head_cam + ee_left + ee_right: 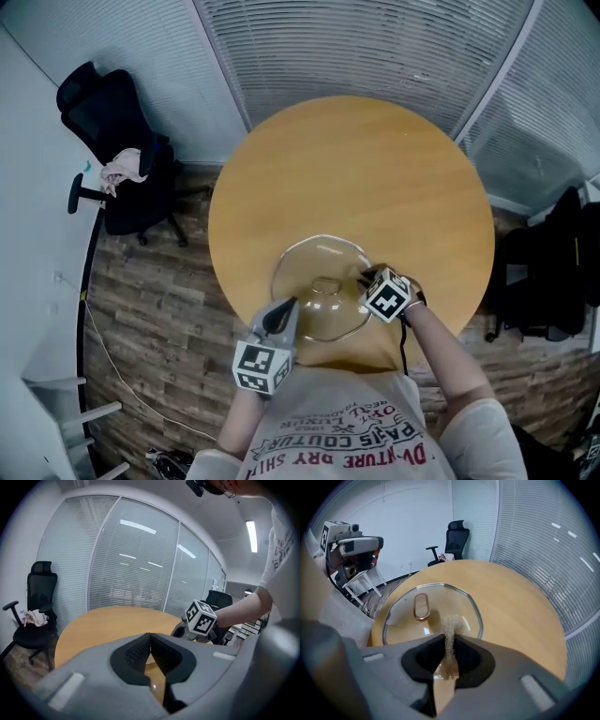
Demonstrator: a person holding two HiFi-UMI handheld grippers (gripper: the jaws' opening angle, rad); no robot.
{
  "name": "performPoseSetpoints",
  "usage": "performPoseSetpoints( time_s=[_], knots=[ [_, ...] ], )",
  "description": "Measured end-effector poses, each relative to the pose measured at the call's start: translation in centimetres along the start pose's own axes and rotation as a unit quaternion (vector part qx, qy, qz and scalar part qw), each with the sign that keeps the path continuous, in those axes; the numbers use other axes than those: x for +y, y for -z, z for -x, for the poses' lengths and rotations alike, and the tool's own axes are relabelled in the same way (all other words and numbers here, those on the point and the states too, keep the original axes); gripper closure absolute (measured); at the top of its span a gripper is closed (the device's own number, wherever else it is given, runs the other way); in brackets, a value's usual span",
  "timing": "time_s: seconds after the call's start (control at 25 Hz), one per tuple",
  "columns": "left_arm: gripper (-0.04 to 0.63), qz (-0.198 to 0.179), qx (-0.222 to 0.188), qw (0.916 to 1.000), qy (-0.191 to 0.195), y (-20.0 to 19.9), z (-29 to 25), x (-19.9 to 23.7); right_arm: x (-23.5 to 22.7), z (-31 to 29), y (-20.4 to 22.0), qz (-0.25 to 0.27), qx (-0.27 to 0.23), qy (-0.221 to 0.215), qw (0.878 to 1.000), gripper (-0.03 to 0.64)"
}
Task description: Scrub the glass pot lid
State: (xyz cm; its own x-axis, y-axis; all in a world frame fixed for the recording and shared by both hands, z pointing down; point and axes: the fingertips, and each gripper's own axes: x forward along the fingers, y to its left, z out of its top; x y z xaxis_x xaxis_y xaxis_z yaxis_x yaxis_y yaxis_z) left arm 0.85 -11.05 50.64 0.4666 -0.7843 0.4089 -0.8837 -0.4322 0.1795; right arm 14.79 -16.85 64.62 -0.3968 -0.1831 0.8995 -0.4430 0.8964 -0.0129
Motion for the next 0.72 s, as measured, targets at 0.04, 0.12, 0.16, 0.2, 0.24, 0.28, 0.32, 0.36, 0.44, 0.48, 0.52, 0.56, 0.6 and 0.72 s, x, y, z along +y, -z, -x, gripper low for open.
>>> performPoseSetpoints(
  time_s=[0.04,0.12,0.16,0.2,0.24,0.28,0.32,0.36,0.44,0.48,0.52,0.56,0.6,0.72],
  knots=[
    [0.588,0.004,-0.002,1.0000,-0.007,0.0,0.0,-0.2,-0.8,-0.4,-0.5,0.012,-0.007,0.004,1.000,0.557],
    [0.588,0.013,-0.003,0.9997,-0.022,0.1,0.1,-0.3,-2.3,-1.3,-1.6,0.037,-0.019,0.010,0.999,0.557],
    [0.588,0.017,-0.001,0.9995,-0.028,0.3,0.0,-0.2,-3.0,-1.8,-2.2,0.049,-0.024,0.014,0.998,0.557],
    [0.588,0.019,0.002,0.9993,-0.033,0.5,0.0,-0.1,-3.7,-2.4,-2.8,0.062,-0.028,0.018,0.998,0.557],
    [0.588,0.019,0.006,0.9991,-0.038,0.7,0.0,0.0,-4.2,-2.9,-3.6,0.076,-0.032,0.020,0.996,0.557],
    [0.588,0.018,0.010,0.9988,-0.044,0.8,0.0,0.0,-4.7,-3.4,-4.3,0.090,-0.036,0.021,0.995,0.557],
    [0.588,0.018,0.014,0.9985,-0.051,1.0,0.1,0.1,-5.1,-4.0,-4.8,0.103,-0.039,0.020,0.994,0.557],
    [0.588,0.021,0.016,0.9979,-0.059,1.2,0.1,0.2,-5.3,-4.6,-5.3,0.116,-0.041,0.019,0.992,0.557],
    [0.588,0.029,0.019,0.9965,-0.076,1.7,0.2,0.7,-5.8,-5.7,-5.9,0.139,-0.041,0.020,0.989,0.557],
    [0.588,0.032,0.019,0.9959,-0.083,1.9,0.2,0.9,-6.0,-6.1,-6.0,0.150,-0.040,0.023,0.988,0.557],
    [0.588,0.035,0.019,0.9954,-0.087,2.1,0.2,1.1,-6.1,-6.5,-6.1,0.162,-0.038,0.028,0.986,0.557],
    [0.588,0.036,0.018,0.9951,-0.090,2.2,0.2,1.3,-6.2,-6.8,-6.1,0.173,-0.035,0.031,0.984,0.557],
    [0.588,0.037,0.017,0.9950,-0.092,2.2,0.2,1.5,-6.2,-7.0,-6.0,0.181,-0.033,0.031,0.983,0.557],
    [0.588,0.035,0.008,0.9949,-0.094,1.5,0.1,2.1,-6.2,-7.3,-5.6,0.176,-0.032,0.022,0.984,0.557]
  ],
)
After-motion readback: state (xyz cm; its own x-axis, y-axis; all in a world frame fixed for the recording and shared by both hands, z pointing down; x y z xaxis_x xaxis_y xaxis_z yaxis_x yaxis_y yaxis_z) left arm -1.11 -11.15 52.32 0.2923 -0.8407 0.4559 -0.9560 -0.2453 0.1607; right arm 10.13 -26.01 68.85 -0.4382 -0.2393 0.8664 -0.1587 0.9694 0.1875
